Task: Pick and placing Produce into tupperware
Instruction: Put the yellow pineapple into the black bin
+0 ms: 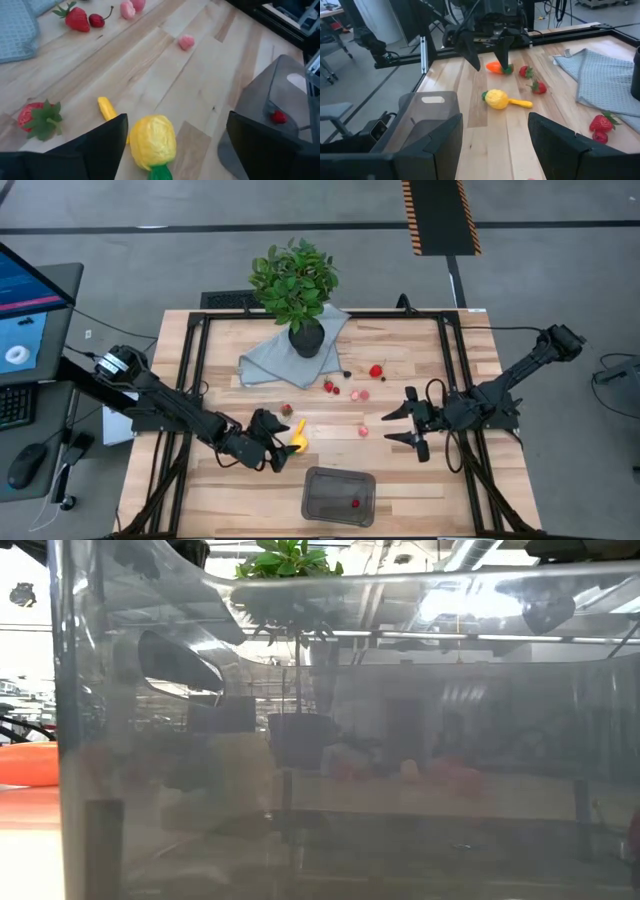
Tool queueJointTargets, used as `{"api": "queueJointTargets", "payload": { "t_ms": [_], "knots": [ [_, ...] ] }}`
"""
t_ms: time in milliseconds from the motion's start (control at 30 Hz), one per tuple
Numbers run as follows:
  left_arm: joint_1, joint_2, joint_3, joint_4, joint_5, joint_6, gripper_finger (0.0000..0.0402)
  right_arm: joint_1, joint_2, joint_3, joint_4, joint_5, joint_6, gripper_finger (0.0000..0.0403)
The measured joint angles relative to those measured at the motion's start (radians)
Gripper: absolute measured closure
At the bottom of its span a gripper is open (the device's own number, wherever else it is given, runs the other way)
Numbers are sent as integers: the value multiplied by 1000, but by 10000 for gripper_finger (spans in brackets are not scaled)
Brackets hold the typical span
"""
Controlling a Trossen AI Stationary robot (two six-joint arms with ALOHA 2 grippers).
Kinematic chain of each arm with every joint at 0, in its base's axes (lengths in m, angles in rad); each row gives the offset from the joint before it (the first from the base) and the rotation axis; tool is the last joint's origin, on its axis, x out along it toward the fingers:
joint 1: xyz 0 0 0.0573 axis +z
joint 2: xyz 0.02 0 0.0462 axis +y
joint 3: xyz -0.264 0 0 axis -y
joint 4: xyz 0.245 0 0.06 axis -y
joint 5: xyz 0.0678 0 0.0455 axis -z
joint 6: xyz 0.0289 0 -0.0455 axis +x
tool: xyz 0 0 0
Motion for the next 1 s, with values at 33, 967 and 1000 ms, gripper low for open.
{"api": "queueJointTargets", "payload": {
  "t_ms": [33, 967, 1000],
  "knots": [
    [-4, 0, 0, 0, 0, -7, 65, -1, 0, 0, 0, 0, 0, 154],
    [-14, 135, 0, -16, -85, -119, 52, -2, 73, 0, 15, 1, 27, 154],
    [-15, 145, 0, -11, -84, -118, 52, -2, 73, 0, 15, 1, 27, 154]
  ]
}}
